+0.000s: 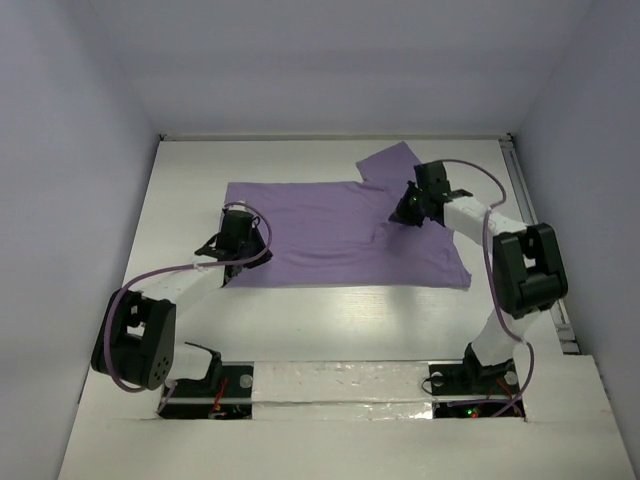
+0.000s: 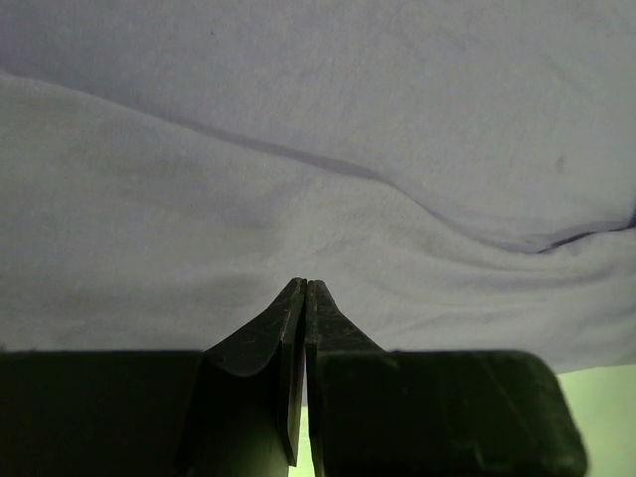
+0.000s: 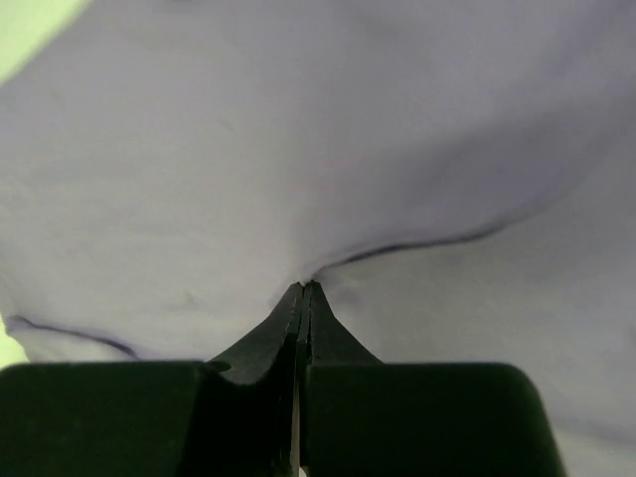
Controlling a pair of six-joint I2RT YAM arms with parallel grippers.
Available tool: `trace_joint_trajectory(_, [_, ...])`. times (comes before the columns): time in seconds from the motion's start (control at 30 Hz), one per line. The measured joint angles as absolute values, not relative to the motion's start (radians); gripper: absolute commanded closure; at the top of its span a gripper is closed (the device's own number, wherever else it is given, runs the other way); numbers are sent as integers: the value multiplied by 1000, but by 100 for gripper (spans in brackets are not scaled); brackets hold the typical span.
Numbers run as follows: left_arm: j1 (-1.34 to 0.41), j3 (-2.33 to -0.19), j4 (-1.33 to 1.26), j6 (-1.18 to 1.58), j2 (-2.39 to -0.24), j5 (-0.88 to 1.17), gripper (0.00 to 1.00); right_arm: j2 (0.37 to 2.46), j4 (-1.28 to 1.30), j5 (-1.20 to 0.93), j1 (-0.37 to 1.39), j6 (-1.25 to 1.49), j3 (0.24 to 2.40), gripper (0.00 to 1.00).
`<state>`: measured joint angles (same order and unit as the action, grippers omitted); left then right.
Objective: Fold and stack the t-shirts
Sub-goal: Fold the flattened tshirt in 1/3 of the way
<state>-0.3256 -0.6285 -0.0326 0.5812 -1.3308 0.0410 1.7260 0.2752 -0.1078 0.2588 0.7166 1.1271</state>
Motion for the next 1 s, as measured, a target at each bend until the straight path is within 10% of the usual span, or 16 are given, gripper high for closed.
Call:
trace_joint_trajectory(0.17, [-326,-628,-31,582,-1330,41,100,1908,317,-101,299,676,1350,94])
trace_joint_trajectory(0.27, [-326,-628,-30,582,-1327,45,100,1986,362,-81,329,652,1432,78])
trace_joint_trajectory(0.4, [-326,-628,-30,584,-1319,49,100,2022,396,-56,359,626,1478,30])
trace_joint_trajectory(0.47, [-331,-628,-30,585,-1319,49,100,2018,403,-43,373,609,1485,29])
trace_joint_trajectory(0.57, [-370,-632,-19,583,-1319,36,100,1979,397,-17,389,596,1459,31])
trace_joint_trajectory(0.7, [-474,-651,-10,589,-1321,25,100,1756,360,1,398,593,1248,98])
trace_joint_trajectory(1.0, [-519,-677,-12,612,-1441,6,100,1482,292,-23,401,633,791,100])
